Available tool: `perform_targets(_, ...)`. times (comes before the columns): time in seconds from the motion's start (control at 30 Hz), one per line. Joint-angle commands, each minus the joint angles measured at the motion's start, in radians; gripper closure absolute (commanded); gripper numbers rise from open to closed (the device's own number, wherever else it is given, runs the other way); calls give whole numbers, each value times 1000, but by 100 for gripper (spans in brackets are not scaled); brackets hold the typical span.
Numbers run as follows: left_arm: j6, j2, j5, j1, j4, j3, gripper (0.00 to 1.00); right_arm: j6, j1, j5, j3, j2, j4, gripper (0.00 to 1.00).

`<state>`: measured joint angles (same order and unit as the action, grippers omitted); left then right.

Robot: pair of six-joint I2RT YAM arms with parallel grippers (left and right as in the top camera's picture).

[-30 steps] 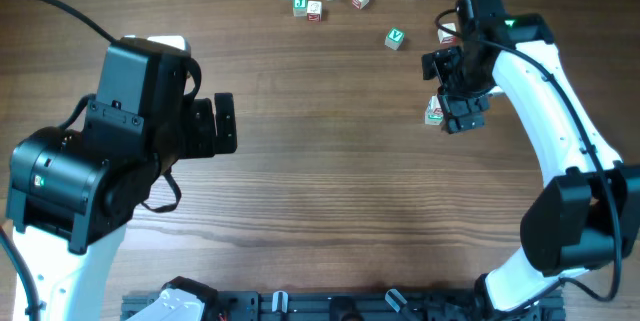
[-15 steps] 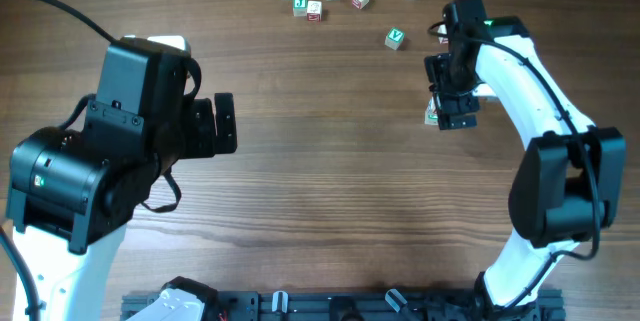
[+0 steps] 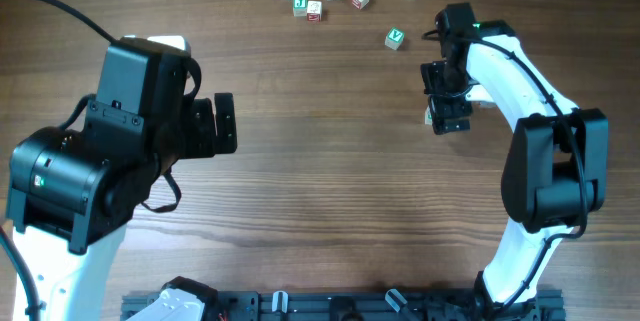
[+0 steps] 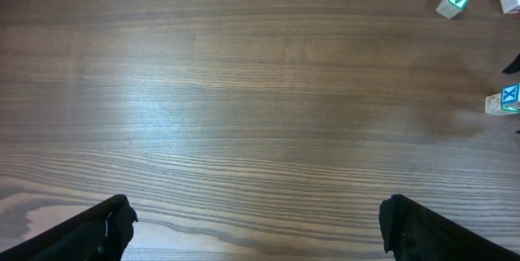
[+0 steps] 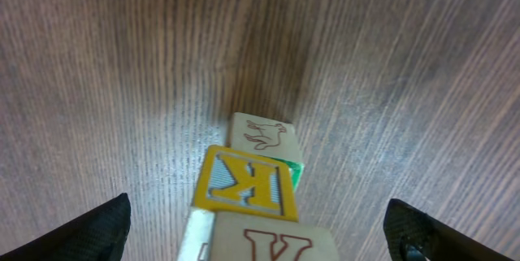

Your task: Form a tower

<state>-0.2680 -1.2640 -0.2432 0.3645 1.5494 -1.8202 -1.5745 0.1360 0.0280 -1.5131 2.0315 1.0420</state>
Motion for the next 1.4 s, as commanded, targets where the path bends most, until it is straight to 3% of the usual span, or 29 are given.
perform_targets(0.0, -12, 3, -16, -3, 1, 4, 0, -24, 0, -21, 1, 9, -14, 1)
perform_targets(0.4, -12, 3, -16, -3, 1, 4, 0, 3, 0, 32, 1, 82, -60, 1)
perform_targets(0.57, -12, 3, -16, -3, 1, 4, 0, 12, 0, 19, 1, 82, -49, 15)
perform_targets(0.63, -12, 3, -16, -3, 1, 4, 0, 31, 0, 16, 1, 82, -43, 28)
perform_targets(0.73, -12, 3, -16, -3, 1, 4, 0, 46, 0, 16, 1, 82, -35, 39)
perform_targets(0.9, -12, 3, -16, -3, 1, 4, 0, 113, 0, -6, 1, 82, -36, 46)
perform_targets(1.17, -12, 3, -16, -3, 1, 4, 0, 217, 0, -25, 1, 82, -36, 43)
perform_targets(1.37, -12, 3, -16, -3, 1, 4, 0, 397, 0, -55, 0, 82, -63, 44)
